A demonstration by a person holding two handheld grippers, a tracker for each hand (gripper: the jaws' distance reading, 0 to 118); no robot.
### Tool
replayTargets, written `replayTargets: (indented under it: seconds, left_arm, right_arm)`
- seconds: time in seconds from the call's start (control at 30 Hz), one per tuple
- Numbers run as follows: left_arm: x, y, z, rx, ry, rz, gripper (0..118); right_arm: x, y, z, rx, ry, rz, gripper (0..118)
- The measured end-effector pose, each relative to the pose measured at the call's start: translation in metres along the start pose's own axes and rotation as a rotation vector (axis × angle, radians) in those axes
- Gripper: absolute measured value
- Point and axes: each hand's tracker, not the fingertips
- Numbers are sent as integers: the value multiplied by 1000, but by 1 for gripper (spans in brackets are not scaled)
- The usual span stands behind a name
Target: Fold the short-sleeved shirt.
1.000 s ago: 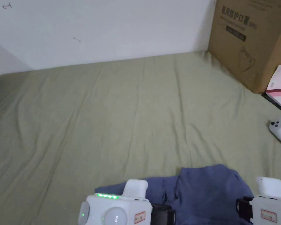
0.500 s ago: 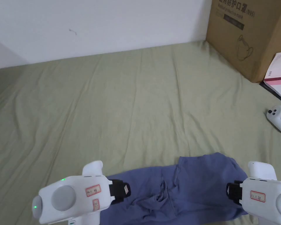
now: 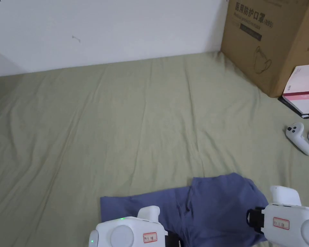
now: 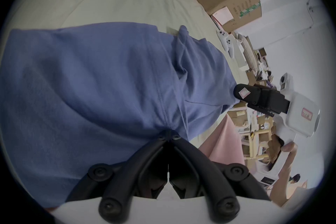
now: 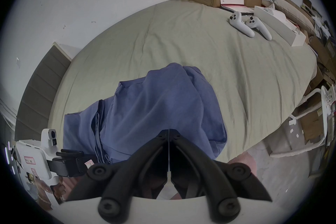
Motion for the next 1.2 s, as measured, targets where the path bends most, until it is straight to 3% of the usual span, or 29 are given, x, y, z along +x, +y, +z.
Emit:
replayTargets:
  seconds: [0.1,0.27,0.3,0.33,0.4,0.53,0.63,0.77,0.93,0.97,1.0,1.03,1.1,1.2]
  left_arm:
    - [-4,3,7,-4,1,-18,0]
    - [-35,10,62,148,-101,112,1]
    - [-46,11,76,183,-117,143,6]
    - [-57,11,90,211,-130,174,18]
    - [-84,8,117,245,-120,246,78]
    - [-130,-6,140,242,-85,316,118]
    - [-152,-22,145,302,-113,385,117]
    - [-166,-25,115,215,-203,497,117]
    - [-154,-13,94,196,-228,466,114]
    - [-153,-11,95,192,-220,455,93]
    - [-153,-10,96,196,-205,436,42]
    - [-153,-8,94,192,-196,423,14]
    - [-159,-4,81,104,-175,437,13]
    - [-165,2,86,108,-197,434,13]
  right_arm:
    - [-3,1,0,-6,1,10,1]
    - [-15,4,1,-2,11,35,1]
    - [-18,4,0,-5,12,42,1]
    - [-21,4,-1,-9,12,49,1]
    - [-27,4,-5,-18,18,63,1]
    - [-39,1,-10,-30,55,92,1]
    - [-49,1,-14,-45,68,117,1]
    - [-60,1,-18,-55,75,131,1]
    - [-68,3,-22,-77,87,153,1]
    - [-69,3,-22,-80,84,158,1]
    - [-69,3,-22,-82,82,163,1]
    - [-70,3,-22,-84,80,166,1]
    - [-72,3,-23,-88,80,166,1]
    - [-77,2,-24,-95,80,172,1]
